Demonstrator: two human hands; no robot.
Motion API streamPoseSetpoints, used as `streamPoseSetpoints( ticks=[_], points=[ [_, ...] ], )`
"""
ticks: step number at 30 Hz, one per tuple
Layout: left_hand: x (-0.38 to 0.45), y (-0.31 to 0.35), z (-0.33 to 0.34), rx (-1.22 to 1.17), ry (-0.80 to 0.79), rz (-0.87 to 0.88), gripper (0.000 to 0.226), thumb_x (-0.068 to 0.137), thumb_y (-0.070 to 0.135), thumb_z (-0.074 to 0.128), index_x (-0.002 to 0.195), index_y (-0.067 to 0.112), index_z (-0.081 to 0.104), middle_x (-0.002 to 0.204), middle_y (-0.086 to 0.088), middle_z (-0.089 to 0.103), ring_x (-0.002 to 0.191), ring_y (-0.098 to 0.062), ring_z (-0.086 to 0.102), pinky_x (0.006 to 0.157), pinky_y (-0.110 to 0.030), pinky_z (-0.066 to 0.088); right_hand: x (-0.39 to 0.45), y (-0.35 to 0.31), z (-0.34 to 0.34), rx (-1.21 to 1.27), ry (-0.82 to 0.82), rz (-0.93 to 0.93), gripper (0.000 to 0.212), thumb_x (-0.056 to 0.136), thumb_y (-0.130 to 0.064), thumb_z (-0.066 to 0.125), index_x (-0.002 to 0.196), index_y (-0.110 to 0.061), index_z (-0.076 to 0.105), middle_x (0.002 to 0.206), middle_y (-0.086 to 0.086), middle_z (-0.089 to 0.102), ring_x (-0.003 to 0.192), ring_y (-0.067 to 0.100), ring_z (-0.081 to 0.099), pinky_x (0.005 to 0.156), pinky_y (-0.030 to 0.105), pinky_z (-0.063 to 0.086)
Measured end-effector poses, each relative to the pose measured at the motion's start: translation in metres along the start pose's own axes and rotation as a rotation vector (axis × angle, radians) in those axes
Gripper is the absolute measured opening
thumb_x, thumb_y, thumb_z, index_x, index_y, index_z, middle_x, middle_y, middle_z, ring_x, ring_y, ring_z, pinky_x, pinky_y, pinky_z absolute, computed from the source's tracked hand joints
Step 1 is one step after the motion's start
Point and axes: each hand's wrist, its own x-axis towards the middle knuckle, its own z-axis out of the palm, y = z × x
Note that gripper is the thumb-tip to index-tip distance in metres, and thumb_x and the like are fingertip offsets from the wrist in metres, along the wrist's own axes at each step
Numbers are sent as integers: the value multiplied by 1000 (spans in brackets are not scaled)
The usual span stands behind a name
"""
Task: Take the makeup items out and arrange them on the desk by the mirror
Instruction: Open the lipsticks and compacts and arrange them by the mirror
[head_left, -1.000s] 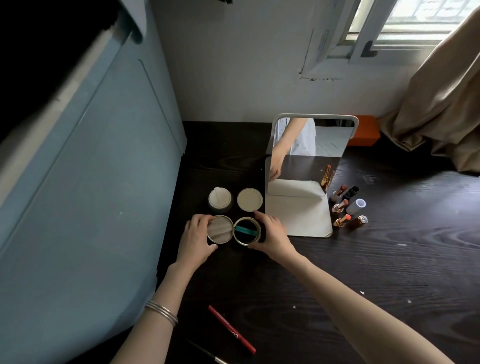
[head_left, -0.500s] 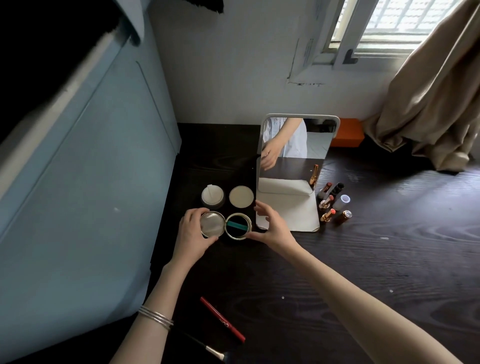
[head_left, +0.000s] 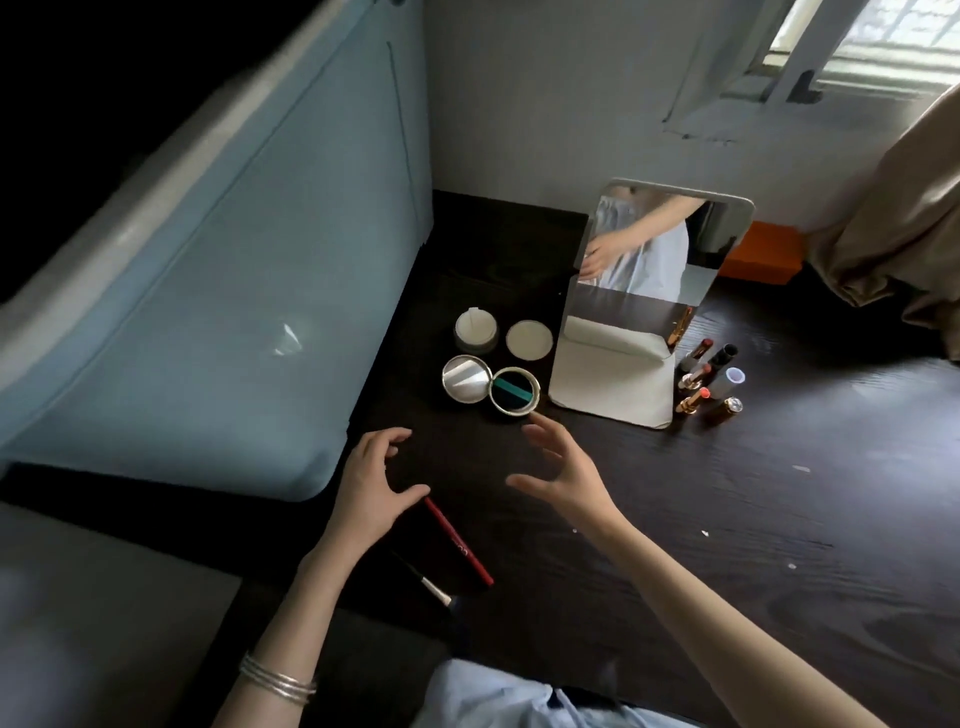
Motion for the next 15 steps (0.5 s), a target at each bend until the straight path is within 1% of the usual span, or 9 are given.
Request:
streamPoseSetpoints(
  ticks=[2, 5, 8, 11, 12, 13, 15],
  points=[
    [-23, -6, 2, -10, 0, -7, 66, 65, 14, 83, 123, 18, 52, 118, 6, 47, 106, -10, 50, 93, -26, 43, -11, 5, 13, -14, -63, 6, 80, 69, -14, 81, 137, -20, 40, 125, -4, 54, 117, 4, 50, 96, 8, 36],
    [-53, -13, 7, 7, -27, -47, 65, 66, 14, 82, 124, 19, 51, 118, 7, 46, 108, -10, 49, 95, -28, 44, -24, 13, 31, -58, -156, 10, 76, 70, -13, 81, 135, -18, 42, 125, 0, 56, 114, 9, 54, 98, 17, 40],
    [-75, -17, 11, 25, -27, -83, 65, 67, 13, 82, 124, 19, 51, 120, 5, 47, 110, -11, 48, 95, -28, 45, -34, 20, 44, -132, -233, 3, 72, 70, -14, 81, 133, -18, 44, 122, 2, 57, 110, 10, 55, 94, 20, 43],
    [-93, -21, 14, 28, -16, -128, 65, 68, 12, 81, 125, 19, 51, 122, 6, 48, 111, -10, 46, 94, -24, 43, -39, 23, 52, -186, -286, 0, 70, 71, -12, 80, 132, -16, 46, 119, 3, 56, 107, 11, 54, 94, 23, 45],
    [-98, -22, 15, 34, -18, -138, 64, 69, 11, 80, 125, 19, 51, 122, 6, 47, 111, -9, 46, 94, -22, 42, -39, 24, 54, -202, -297, -4, 68, 71, -12, 80, 131, -15, 47, 117, 3, 55, 105, 12, 54, 92, 22, 45],
    [-102, -23, 16, 42, -24, -147, 63, 69, 11, 80, 125, 20, 51, 122, 5, 47, 112, -10, 46, 94, -21, 41, -39, 24, 55, -219, -307, -8, 67, 71, -12, 79, 130, -14, 48, 116, 2, 55, 104, 12, 53, 89, 18, 45],
    [-107, -26, 20, 61, -33, -161, 61, 69, 9, 79, 123, 19, 52, 122, 4, 48, 114, -12, 46, 97, -22, 40, -39, 26, 58, -254, -319, -11, 64, 71, -11, 79, 128, -14, 50, 112, 1, 53, 101, 11, 53, 81, 6, 40]
  ],
)
